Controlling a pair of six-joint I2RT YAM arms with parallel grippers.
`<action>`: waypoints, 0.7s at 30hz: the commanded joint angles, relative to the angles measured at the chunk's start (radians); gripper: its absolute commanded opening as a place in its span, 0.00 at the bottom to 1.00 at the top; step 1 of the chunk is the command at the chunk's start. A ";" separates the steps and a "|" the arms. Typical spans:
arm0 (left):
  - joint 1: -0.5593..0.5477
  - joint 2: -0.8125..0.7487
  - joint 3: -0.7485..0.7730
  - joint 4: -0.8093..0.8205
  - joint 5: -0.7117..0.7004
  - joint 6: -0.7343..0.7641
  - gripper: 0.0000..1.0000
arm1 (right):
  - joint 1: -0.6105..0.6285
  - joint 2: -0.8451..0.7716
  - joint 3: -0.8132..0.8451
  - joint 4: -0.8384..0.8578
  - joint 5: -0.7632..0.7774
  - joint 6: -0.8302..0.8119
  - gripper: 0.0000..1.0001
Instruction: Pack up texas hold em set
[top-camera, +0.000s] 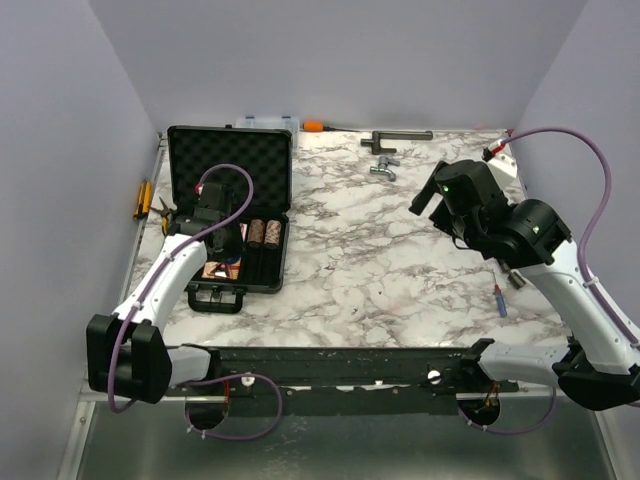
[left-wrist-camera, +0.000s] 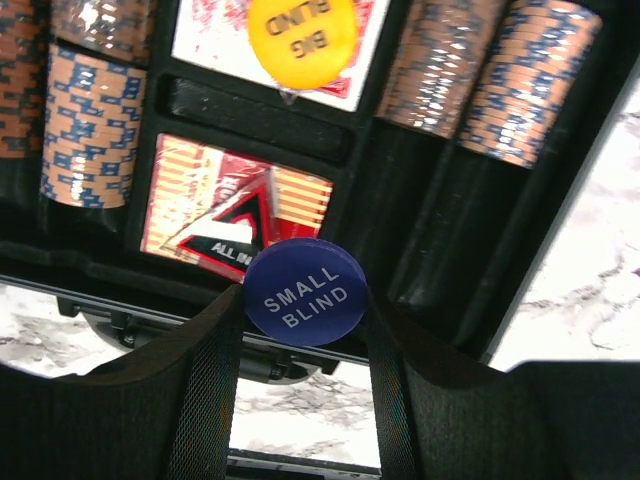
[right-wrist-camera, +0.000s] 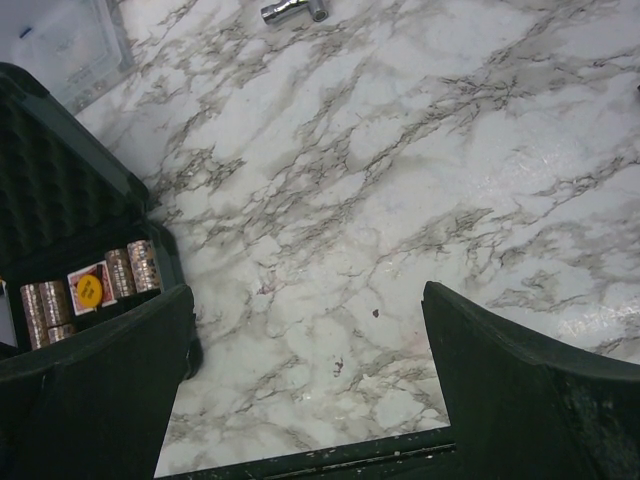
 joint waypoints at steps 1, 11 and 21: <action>0.074 0.037 -0.028 0.013 0.048 0.025 0.34 | 0.002 -0.011 -0.014 0.005 -0.004 0.008 1.00; 0.154 0.105 -0.061 0.054 0.075 0.045 0.34 | 0.003 -0.009 -0.022 0.009 -0.006 0.008 1.00; 0.176 0.150 -0.057 0.079 0.070 0.051 0.37 | 0.002 -0.015 -0.035 0.013 -0.012 0.011 1.00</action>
